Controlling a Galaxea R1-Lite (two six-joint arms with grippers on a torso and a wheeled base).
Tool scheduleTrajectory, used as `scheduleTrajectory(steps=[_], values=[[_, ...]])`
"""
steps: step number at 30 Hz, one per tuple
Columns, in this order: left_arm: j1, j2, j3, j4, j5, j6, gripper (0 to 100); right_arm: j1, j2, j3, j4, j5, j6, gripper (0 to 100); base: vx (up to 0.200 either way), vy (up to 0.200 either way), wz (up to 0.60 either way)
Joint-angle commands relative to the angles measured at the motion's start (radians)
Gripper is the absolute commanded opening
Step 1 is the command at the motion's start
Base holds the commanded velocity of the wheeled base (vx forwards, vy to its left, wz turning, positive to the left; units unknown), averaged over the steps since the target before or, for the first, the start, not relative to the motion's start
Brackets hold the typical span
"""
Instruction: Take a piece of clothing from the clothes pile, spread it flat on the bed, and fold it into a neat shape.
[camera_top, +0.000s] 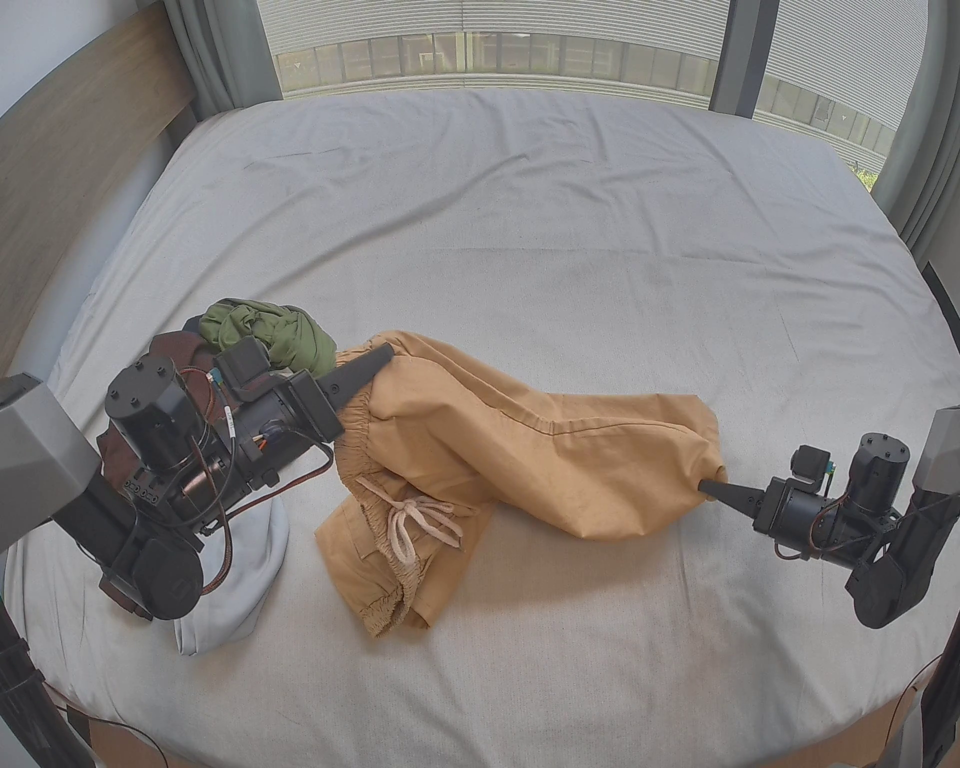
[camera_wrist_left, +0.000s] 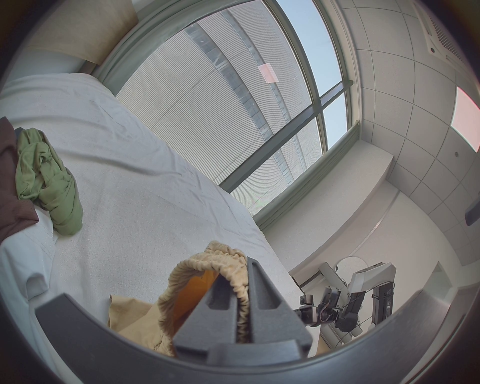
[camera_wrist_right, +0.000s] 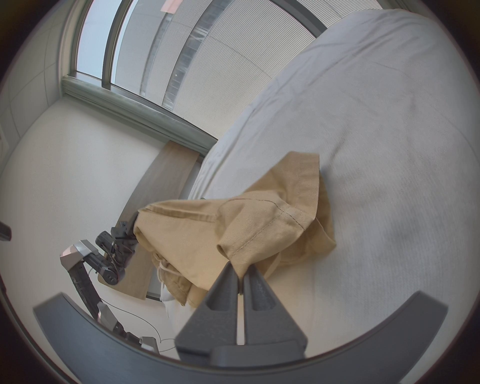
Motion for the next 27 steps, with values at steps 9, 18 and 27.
scheduleTrajectory(steps=[9, 18, 27], values=[[0.007, 0.011, -0.014, 0.000, 0.001, 0.000, 0, -0.009, 0.083, 0.011, -0.001, 0.009, -0.037, 0, 0.000, 0.000, 0.00], [0.007, 0.011, -0.011, 0.000, 0.001, 0.000, 0, -0.049, 0.081, -0.018, -0.002, 0.031, -0.032, 100, 0.000, 0.000, 0.00], [0.004, 0.010, -0.007, 0.000, 0.001, 0.002, 0, -0.070, 0.100, -0.089, -0.001, 0.025, 0.012, 100, 0.000, 0.000, 0.00]])
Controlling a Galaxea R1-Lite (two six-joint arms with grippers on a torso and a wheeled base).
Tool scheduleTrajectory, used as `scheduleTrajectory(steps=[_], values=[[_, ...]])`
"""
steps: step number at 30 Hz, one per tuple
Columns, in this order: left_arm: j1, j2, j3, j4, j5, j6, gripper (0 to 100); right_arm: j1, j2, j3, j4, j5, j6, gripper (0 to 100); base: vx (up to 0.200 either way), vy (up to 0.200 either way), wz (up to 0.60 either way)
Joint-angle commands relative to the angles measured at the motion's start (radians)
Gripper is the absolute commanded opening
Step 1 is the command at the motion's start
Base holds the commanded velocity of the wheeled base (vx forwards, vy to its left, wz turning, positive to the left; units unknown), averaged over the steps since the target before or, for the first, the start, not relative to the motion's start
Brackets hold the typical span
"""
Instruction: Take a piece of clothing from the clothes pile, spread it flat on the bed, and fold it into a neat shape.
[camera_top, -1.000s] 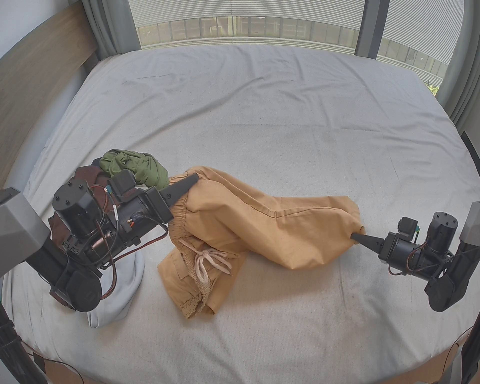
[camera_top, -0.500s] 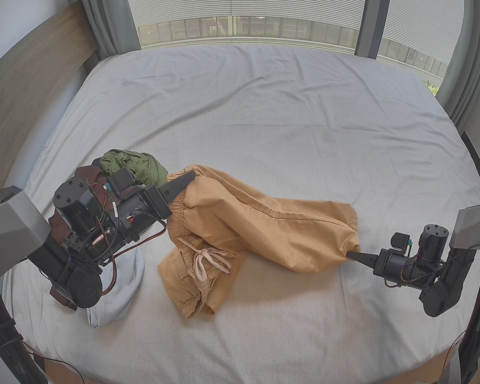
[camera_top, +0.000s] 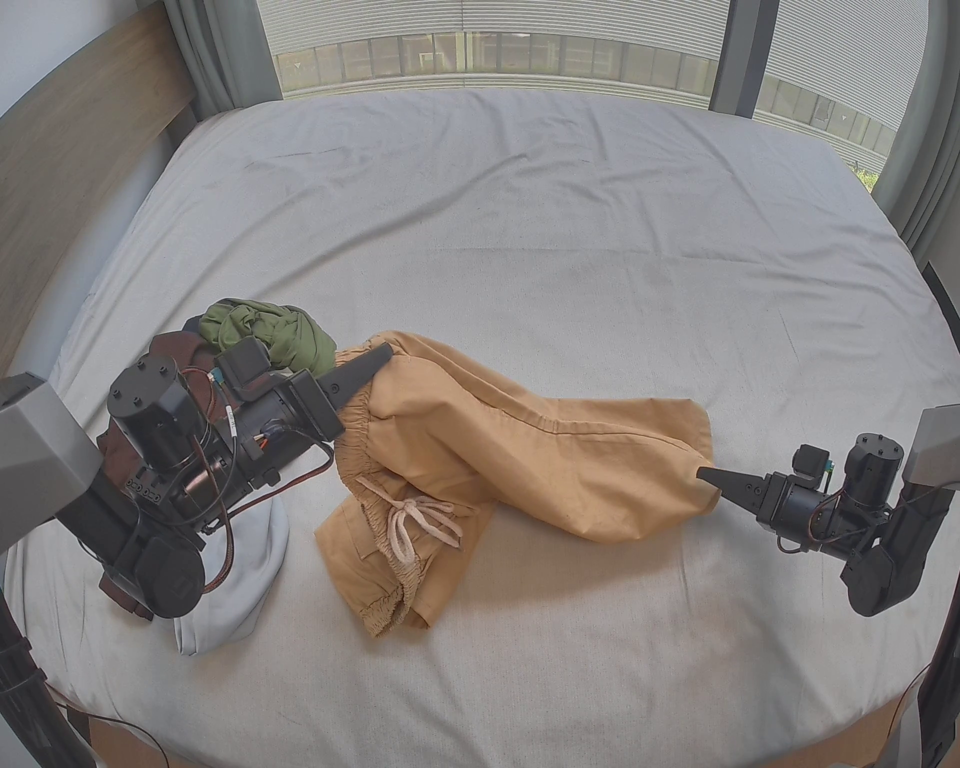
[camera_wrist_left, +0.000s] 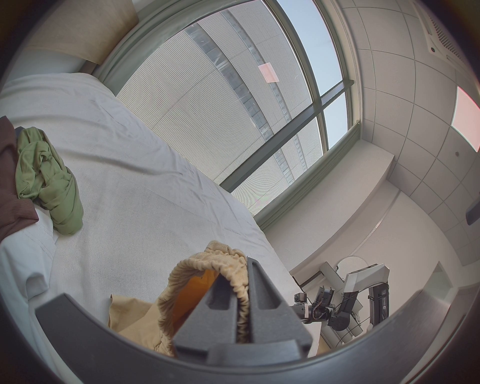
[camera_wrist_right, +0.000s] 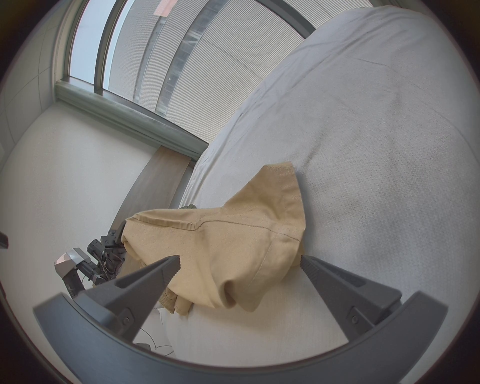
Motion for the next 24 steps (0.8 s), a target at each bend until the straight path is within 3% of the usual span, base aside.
scheduleTrajectory(steps=[1, 13, 24], values=[[-0.001, -0.002, 0.001, 0.000, -0.001, 0.000, 0, -0.001, 0.024, -0.032, 0.000, -0.003, 0.032, 100, 0.000, 0.000, 0.00], [-0.009, -0.010, 0.007, 0.000, -0.001, 0.000, 0, 0.022, 0.096, -0.138, -0.001, -0.003, 0.078, 100, 0.000, 0.000, 0.00], [-0.031, -0.008, 0.027, -0.002, -0.001, 0.000, 0, 0.060, 0.021, -0.173, -0.005, -0.001, 0.080, 100, 0.000, 0.000, 0.00]])
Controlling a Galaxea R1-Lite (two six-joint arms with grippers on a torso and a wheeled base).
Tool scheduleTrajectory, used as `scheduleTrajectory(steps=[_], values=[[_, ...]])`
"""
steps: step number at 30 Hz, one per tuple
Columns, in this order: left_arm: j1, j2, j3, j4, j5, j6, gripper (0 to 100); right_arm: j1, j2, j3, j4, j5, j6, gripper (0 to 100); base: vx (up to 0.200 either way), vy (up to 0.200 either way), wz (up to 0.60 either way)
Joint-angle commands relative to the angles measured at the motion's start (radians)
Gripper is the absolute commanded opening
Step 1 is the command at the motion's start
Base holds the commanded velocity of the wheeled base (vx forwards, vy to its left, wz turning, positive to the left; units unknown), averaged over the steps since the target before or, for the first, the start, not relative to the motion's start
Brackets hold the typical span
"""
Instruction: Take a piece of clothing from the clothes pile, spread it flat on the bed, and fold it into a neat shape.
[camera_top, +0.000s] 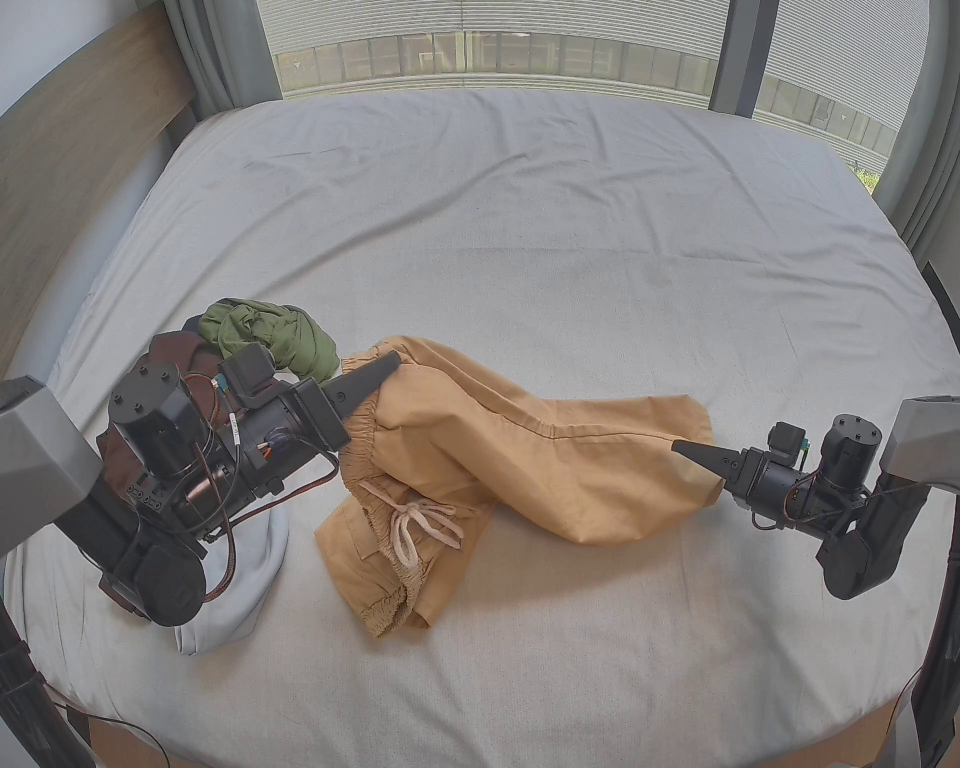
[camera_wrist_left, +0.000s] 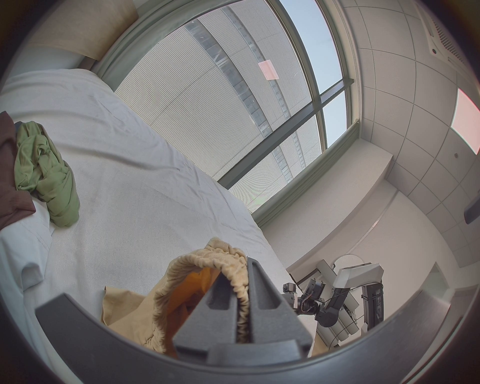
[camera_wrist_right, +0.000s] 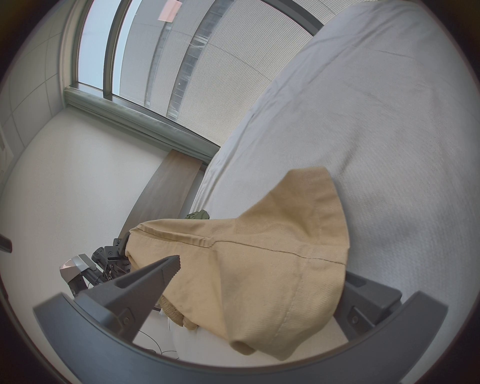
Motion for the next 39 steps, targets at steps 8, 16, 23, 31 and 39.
scheduleTrajectory(steps=[8, 16, 23, 31, 39], values=[[-0.010, 0.004, 0.004, 0.000, 0.000, 0.001, 0, 0.006, -0.141, -0.024, 0.002, 0.005, 0.014, 100, 0.000, 0.000, 0.00], [-0.012, 0.008, 0.010, 0.000, -0.009, 0.043, 0, -0.007, -0.159, -0.074, 0.004, 0.006, 0.083, 100, 0.000, 0.000, 0.00], [-0.012, 0.007, 0.007, 0.000, -0.014, 0.043, 0, -0.007, -0.092, -0.106, 0.004, 0.009, 0.083, 100, 0.000, 0.000, 0.00], [-0.012, 0.002, 0.005, 0.000, -0.014, 0.043, 0, 0.001, -0.064, -0.148, 0.004, 0.032, 0.084, 100, 0.000, 0.000, 0.00], [-0.012, -0.002, 0.004, 0.000, -0.014, 0.043, 0, 0.001, -0.038, -0.174, 0.005, 0.032, 0.084, 100, 0.000, 0.000, 0.00]])
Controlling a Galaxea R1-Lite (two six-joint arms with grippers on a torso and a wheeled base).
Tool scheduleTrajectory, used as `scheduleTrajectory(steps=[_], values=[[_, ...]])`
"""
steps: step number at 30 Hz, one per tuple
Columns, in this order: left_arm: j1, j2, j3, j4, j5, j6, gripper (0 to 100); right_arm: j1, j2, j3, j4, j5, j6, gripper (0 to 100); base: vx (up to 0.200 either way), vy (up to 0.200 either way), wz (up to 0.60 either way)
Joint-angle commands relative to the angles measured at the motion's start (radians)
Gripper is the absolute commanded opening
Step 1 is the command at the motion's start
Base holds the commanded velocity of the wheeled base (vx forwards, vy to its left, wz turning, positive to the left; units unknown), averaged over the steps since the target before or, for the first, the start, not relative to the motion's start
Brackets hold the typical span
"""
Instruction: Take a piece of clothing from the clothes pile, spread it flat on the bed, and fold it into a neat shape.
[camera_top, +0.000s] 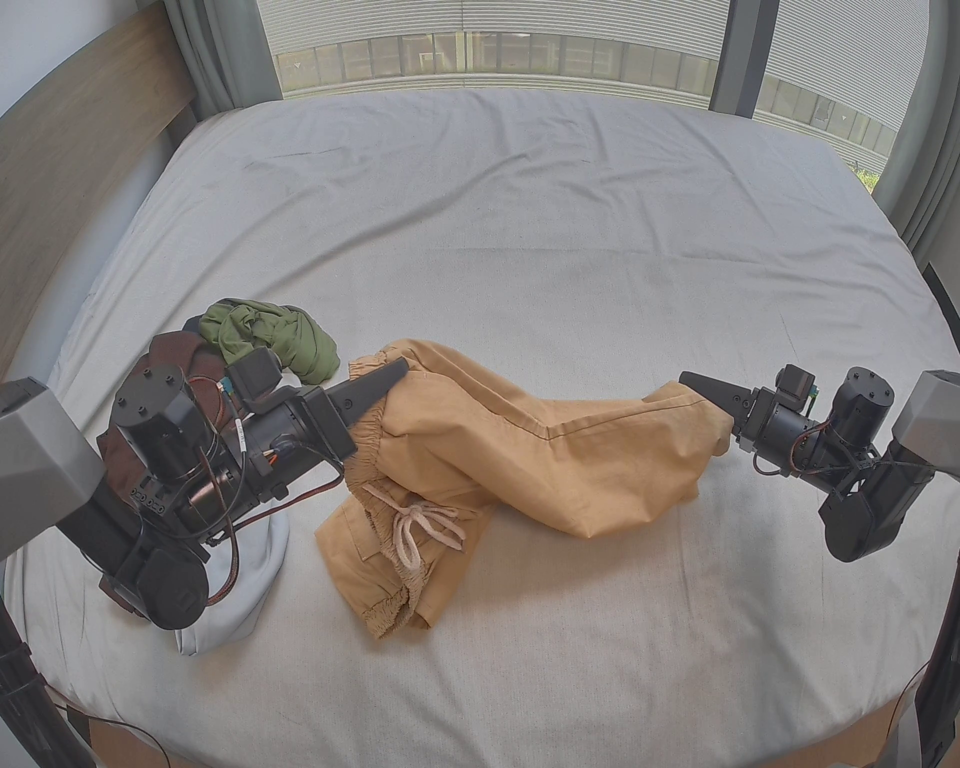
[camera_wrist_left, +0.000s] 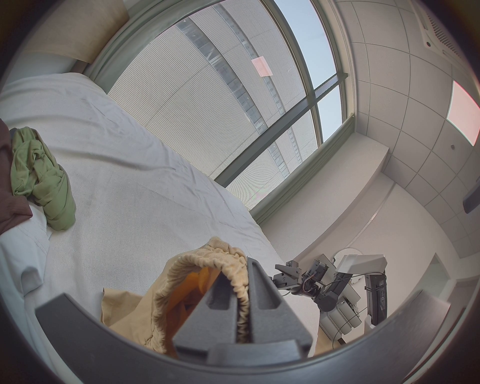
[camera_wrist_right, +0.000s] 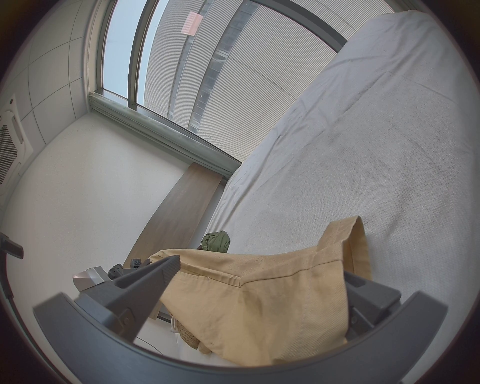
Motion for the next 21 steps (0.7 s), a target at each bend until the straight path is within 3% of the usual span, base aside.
scheduleTrajectory(steps=[1, 13, 21], values=[[0.000, -0.004, -0.001, -0.001, 0.000, 0.000, 0, 0.000, 0.018, -0.008, 0.000, 0.000, 0.000, 0, 0.000, 0.000, 0.00], [-0.002, -0.005, -0.006, -0.001, 0.000, 0.000, 0, 0.002, 0.038, -0.033, -0.004, -0.012, 0.001, 0, 0.000, 0.000, 0.00], [-0.011, -0.041, -0.058, -0.001, 0.000, 0.000, 0, 0.005, -0.071, 0.067, -0.005, -0.009, -0.028, 0, 0.000, 0.000, 0.00]])
